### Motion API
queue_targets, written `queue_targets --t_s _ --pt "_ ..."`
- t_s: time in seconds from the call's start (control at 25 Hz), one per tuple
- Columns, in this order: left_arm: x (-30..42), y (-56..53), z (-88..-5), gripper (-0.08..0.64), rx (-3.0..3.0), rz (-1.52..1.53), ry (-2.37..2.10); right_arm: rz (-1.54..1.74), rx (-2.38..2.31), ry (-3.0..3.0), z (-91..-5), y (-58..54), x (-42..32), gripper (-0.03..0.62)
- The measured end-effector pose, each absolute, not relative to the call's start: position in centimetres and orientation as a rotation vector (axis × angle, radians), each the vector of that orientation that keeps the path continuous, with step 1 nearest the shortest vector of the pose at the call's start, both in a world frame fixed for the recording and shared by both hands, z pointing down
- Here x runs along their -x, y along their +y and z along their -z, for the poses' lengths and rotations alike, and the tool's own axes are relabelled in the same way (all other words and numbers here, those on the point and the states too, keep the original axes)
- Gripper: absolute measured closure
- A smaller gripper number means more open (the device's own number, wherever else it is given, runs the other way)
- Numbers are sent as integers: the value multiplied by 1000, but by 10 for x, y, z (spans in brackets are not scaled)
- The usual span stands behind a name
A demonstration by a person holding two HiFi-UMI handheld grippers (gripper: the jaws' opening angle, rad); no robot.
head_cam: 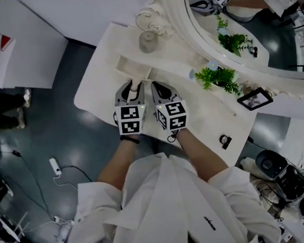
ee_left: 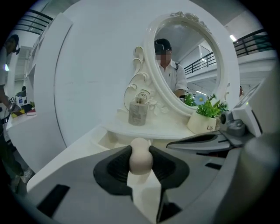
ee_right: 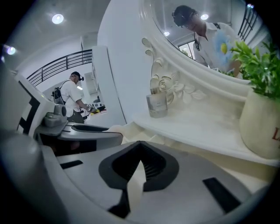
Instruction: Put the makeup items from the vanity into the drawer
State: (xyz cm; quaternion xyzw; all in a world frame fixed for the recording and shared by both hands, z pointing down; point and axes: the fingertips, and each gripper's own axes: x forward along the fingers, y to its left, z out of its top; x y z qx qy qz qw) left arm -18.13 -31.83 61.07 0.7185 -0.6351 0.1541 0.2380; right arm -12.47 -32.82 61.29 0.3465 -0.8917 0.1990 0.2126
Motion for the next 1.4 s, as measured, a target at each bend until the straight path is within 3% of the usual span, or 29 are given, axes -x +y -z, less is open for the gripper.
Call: queue_targets --t_s 0.76,1.4 --pt "210 -372 -630 417 -1770 -266 -1807 -516 -960 -2482 -612 -345 140 575" --pt "200 -379 -634 317 -1829 -245 -1768 -516 -970 -2481 -613 -345 136 575"
